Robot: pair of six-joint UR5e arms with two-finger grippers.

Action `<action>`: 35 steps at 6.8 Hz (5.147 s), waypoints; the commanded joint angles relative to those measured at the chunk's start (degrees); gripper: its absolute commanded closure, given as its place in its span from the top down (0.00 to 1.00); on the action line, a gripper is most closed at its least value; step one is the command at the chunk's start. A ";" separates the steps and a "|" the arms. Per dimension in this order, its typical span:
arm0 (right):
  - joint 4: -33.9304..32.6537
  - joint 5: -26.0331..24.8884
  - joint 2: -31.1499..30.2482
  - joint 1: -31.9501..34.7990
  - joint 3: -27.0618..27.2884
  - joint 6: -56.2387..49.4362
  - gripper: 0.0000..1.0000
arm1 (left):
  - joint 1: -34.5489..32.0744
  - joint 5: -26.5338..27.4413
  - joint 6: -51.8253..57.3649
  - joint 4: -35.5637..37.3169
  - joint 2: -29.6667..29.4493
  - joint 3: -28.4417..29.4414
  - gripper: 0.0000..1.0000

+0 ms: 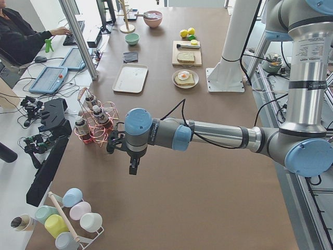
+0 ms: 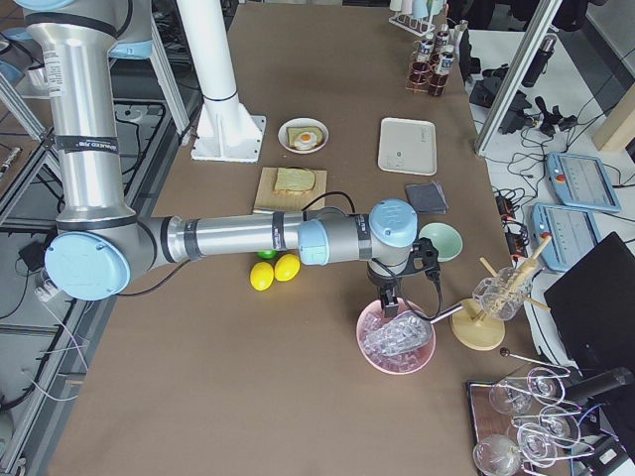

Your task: Make sandwich and place on tray

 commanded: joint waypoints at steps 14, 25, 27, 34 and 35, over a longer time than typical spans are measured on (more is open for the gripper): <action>0.00 0.22 -0.17 0.00 -0.33 -0.12 0.99 | 0.00 -0.05 -0.01 0.00 -1.08 -0.05 0.97; 0.00 0.39 -1.23 0.35 0.11 -0.21 0.99 | 0.00 -0.49 0.34 -1.14 -0.99 -0.67 0.97; 0.00 0.74 -1.31 0.35 0.11 -0.29 0.99 | 0.00 -0.49 0.43 -1.23 -0.55 -1.02 0.97; 0.00 0.92 -2.72 0.35 5.28 0.14 0.99 | 0.26 -0.58 -0.09 -1.41 -0.55 -2.60 0.97; 0.00 1.27 -2.72 -0.78 6.34 2.41 0.99 | 1.39 -0.58 -2.36 -1.32 -0.55 -4.43 0.97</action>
